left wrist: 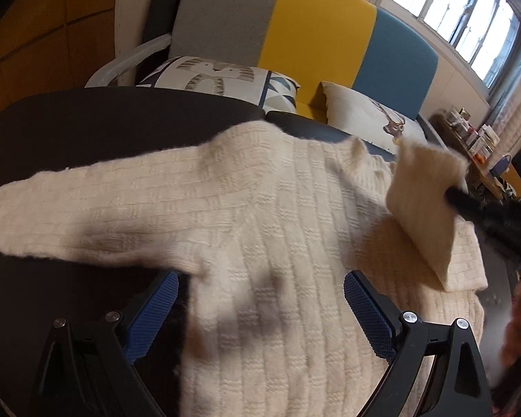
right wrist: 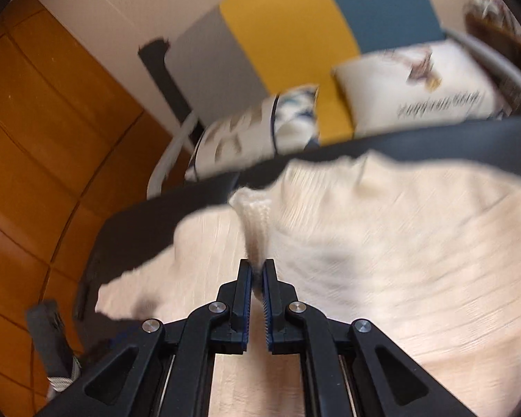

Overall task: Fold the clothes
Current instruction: 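Fold the held sleeve across the sweater body with the right gripper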

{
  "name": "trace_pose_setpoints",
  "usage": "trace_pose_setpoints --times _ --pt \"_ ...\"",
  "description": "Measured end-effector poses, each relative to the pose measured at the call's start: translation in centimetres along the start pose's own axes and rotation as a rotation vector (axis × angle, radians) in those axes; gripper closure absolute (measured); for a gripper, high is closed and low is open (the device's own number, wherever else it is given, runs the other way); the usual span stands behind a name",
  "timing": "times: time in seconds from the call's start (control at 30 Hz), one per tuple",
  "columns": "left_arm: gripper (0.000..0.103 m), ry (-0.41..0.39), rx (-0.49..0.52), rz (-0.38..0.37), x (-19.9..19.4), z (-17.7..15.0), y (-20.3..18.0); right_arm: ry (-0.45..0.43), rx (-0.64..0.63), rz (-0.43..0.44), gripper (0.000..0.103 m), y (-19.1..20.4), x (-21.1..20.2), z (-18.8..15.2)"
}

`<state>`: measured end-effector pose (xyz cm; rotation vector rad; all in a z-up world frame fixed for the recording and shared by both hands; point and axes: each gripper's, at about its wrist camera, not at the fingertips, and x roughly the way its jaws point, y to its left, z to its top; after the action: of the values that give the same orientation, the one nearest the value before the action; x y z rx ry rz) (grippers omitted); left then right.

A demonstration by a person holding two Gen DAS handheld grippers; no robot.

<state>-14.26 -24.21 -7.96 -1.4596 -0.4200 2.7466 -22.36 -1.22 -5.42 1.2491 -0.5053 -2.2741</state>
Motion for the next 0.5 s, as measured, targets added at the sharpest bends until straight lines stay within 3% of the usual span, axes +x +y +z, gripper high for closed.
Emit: trace_pose_setpoints --times 0.17,0.3,0.5 --pt "0.005 0.022 -0.055 -0.012 1.0 -0.1 1.2 0.056 -0.009 0.062 0.098 0.4 3.3 -3.4" --pt "0.005 0.042 -0.096 -0.076 1.6 0.6 1.2 0.075 -0.029 0.084 0.097 0.3 5.0 -4.4" --pt "0.005 0.099 -0.127 -0.058 3.5 1.4 0.2 0.107 -0.033 0.093 0.08 -0.9 5.2 -5.0"
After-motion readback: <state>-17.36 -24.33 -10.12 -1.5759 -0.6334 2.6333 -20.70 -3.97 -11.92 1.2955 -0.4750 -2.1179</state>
